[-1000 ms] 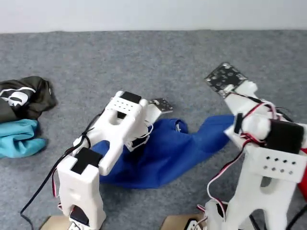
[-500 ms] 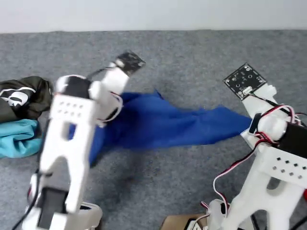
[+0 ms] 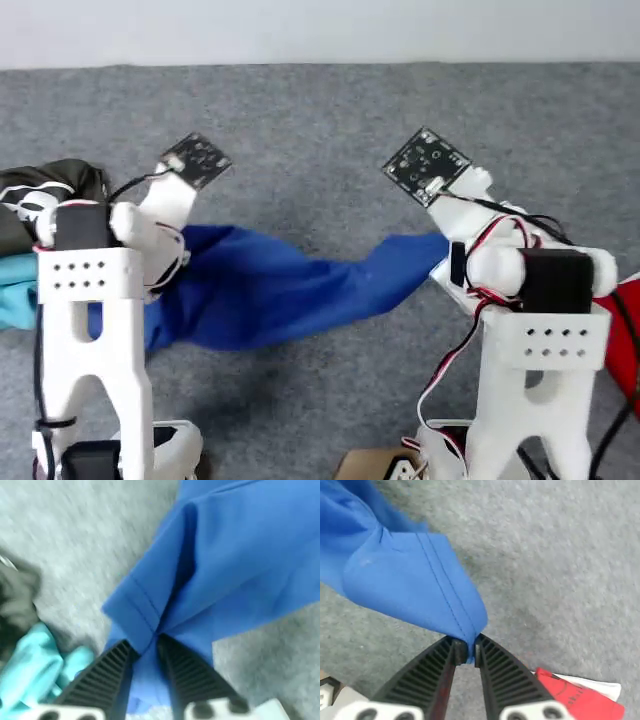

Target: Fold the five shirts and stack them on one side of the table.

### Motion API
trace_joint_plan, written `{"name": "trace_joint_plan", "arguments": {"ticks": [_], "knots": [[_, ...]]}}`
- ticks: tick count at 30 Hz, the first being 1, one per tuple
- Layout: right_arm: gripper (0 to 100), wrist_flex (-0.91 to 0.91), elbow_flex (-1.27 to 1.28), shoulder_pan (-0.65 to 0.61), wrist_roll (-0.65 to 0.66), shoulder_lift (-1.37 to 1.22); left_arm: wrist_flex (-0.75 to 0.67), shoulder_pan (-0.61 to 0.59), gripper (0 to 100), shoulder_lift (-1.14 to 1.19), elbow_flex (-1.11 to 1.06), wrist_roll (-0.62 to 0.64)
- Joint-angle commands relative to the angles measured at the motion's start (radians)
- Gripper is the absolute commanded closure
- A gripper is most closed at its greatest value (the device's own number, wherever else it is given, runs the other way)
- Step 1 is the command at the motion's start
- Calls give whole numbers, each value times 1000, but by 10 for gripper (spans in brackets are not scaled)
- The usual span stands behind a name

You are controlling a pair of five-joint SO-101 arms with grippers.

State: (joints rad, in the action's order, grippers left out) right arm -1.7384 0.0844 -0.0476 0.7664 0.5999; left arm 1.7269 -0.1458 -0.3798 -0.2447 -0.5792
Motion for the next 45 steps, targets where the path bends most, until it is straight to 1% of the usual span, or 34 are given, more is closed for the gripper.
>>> {"name": "trace_joint_plan", "arguments": {"ticks": [1,3,7,12,14,21,25,30,32,35,37,39,45], "knots": [[988,18,32,-10,-9,22,28,-61,791,-40,7,-11],[988,18,58,-8,-6,28,28,-78,781,-40,39,-14],[988,16,77,-7,-6,30,28,-71,779,-37,117,-14],[988,15,80,30,-8,25,-3,-11,782,-29,139,-11],[988,16,104,54,-8,28,-60,15,783,-29,101,2],[989,7,160,128,-8,31,-374,100,783,-9,-148,71],[989,5,166,139,-8,50,-451,107,783,118,-180,75],[989,5,221,139,-9,90,-459,97,783,290,-93,78],[989,5,262,139,-9,108,-457,97,783,331,-48,107],[989,12,316,139,-12,127,-419,98,783,373,19,141],[989,15,338,139,-44,130,-396,106,783,394,50,160],[989,16,350,136,-64,127,-388,109,783,407,62,178],[989,59,387,137,-69,125,-396,115,783,439,65,209]]}}
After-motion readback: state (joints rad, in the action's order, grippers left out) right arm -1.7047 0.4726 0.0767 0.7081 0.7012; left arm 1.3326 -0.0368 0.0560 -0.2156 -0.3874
